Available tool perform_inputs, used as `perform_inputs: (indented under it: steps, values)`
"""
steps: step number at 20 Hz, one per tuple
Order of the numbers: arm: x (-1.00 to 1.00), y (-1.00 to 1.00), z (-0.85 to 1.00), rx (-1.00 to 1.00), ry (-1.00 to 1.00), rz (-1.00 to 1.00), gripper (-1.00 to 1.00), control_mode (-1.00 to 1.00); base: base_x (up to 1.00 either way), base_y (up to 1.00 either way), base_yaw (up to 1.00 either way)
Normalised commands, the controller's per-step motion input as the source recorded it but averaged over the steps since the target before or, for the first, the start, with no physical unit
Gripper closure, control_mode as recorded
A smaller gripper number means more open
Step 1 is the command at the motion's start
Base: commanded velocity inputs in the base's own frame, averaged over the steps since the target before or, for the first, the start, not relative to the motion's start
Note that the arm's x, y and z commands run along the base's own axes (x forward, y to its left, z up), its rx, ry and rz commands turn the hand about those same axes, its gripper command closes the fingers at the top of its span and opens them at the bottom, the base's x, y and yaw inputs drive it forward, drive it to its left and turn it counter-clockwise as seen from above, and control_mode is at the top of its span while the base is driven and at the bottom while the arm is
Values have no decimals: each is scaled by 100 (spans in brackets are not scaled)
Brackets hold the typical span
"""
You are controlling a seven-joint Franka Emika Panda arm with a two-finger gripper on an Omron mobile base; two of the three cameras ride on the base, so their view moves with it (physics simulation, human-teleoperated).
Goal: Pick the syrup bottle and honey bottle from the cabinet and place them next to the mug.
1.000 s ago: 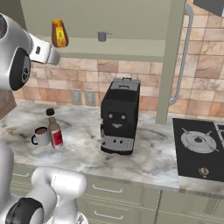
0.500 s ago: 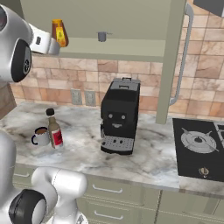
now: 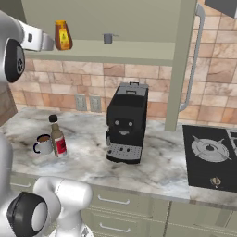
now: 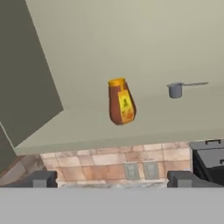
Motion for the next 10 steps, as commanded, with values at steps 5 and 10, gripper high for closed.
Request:
perform_inputs:
  steps: [5, 10]
  values:
    - [29, 28, 4, -20, 1, 0, -100, -100, 0, 0, 0]
    - [29, 7, 0, -16, 2, 0, -100, -100, 0, 0, 0]
